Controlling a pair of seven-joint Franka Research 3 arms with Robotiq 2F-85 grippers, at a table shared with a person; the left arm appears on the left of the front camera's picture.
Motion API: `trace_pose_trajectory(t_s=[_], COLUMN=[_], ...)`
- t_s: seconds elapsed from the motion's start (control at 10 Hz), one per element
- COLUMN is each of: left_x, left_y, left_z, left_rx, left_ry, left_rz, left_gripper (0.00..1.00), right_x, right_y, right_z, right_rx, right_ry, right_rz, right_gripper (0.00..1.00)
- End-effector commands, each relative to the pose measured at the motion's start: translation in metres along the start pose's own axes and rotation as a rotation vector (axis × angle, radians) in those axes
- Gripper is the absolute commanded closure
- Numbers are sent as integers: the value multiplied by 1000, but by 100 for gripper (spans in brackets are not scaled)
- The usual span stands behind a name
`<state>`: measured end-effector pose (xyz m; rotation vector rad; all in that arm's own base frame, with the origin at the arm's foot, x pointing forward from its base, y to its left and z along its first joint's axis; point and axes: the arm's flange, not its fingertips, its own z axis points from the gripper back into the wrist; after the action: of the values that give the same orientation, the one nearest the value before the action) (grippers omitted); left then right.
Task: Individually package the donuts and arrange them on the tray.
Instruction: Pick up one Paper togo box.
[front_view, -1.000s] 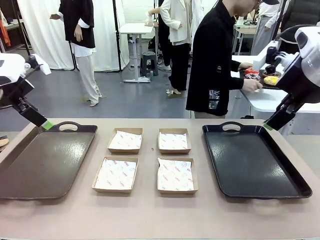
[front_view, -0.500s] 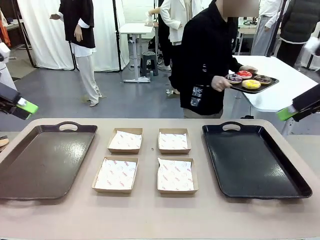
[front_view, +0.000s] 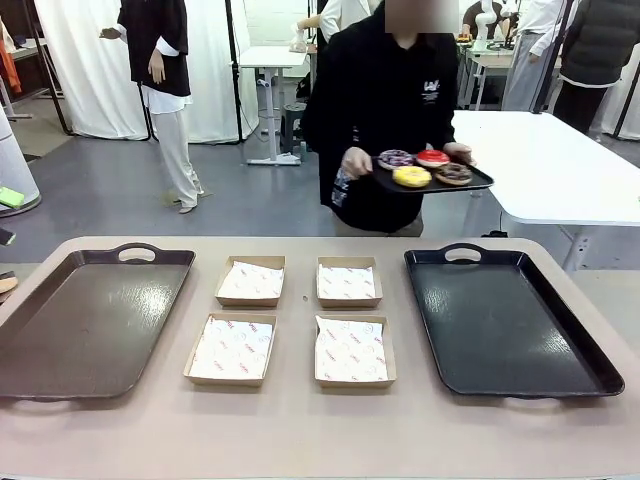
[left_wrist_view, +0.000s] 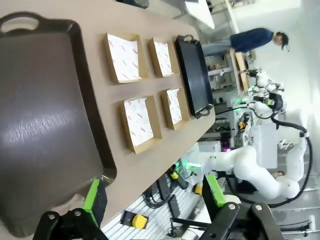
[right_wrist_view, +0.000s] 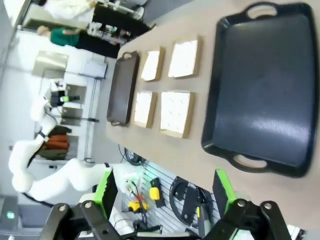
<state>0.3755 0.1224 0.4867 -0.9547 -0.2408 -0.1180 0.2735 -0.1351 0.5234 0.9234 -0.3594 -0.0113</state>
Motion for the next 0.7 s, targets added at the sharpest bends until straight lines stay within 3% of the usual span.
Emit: trace_pose_trajectory(t_s=[0.0,0.3,0.6], left_x=[5,-4,-8], left_y=[19,52,70], left_z=[19,48,48], left_rx=[-120,-129,-93], left_ry=[5,-3,22], left_rz=[34,71,114], left_gripper=[0,0,0], right_x=[4,3,1], right_y=[-16,-48,-58], right_z=[13,36,51], right_rx=[19,55,99], right_ry=[17,14,2], right_rz=[-31,-79,-73], right_gripper=[0,0,0])
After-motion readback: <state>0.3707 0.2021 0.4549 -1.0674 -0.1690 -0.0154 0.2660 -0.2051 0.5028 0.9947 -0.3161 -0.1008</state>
